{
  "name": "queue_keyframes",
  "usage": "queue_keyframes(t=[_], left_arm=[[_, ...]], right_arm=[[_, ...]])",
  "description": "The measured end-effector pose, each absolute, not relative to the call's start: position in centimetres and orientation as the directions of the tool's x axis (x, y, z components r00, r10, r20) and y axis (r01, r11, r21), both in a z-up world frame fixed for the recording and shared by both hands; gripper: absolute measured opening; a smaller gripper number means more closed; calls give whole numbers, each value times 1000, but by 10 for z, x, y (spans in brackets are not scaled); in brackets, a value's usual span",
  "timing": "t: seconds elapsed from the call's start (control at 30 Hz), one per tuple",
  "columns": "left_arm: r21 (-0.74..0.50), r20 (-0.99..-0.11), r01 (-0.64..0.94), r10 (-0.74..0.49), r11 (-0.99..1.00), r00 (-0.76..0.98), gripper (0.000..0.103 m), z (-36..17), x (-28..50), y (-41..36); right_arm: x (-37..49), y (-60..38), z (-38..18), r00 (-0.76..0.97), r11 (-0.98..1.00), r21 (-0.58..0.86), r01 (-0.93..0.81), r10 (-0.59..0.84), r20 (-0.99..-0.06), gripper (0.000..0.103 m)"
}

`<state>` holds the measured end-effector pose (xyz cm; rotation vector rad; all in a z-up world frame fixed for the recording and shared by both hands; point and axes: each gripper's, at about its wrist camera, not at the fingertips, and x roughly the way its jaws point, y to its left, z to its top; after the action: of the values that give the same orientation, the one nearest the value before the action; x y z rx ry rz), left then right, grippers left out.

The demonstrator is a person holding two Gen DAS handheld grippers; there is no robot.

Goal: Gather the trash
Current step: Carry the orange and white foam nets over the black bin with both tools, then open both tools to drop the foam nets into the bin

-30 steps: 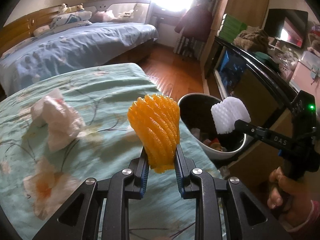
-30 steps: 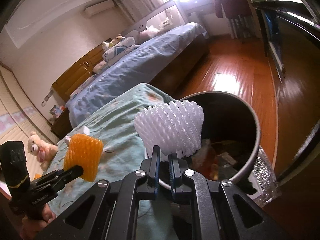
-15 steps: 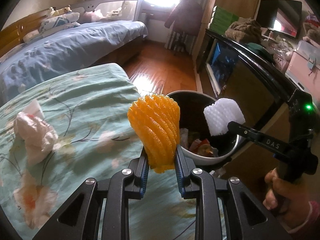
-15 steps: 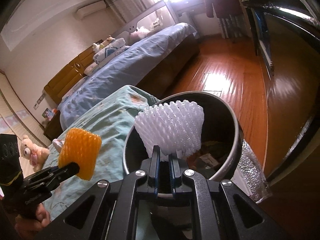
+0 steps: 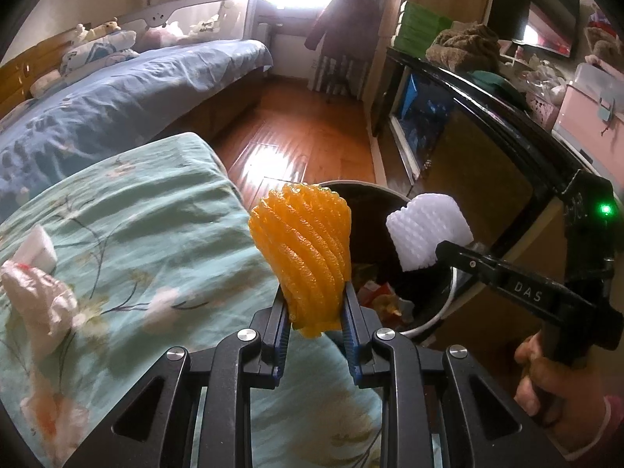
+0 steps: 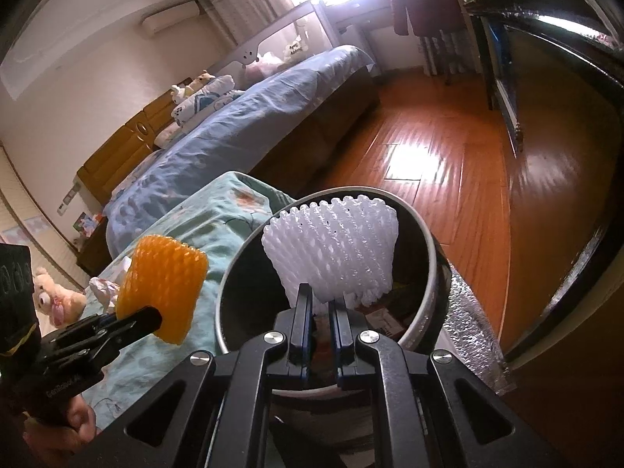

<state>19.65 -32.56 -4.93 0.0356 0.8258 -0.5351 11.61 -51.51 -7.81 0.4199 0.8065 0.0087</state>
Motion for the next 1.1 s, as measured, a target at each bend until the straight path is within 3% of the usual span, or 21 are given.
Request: queue_keyframes(t=[0.73,0.9,0.97,1.07,1.1], left_arm=[[-164,-730,485,-436,859,527,24,-59,224,-365],[-163,-734,486,-435,858,522,27,-61,228,-368],[-165,-736,486,-436,858,519,35,-61,228,-369],[-160,-735,483,-431,861,524,47,-62,227,-367],[-159,-733,478,-428,864,529,49,-61,227,-366]], right_arm=[[139,-522,-89,654,928,337,161,156,-741,10],[142,-524,-90,649,927,336,167,154,-745,13],[142,-524,-89,649,924,341,173,154,-745,14],[143,-526,-89,645,918,355,178,163,-746,24],[142,-527,-89,648,917,356,180,162,-744,34]])
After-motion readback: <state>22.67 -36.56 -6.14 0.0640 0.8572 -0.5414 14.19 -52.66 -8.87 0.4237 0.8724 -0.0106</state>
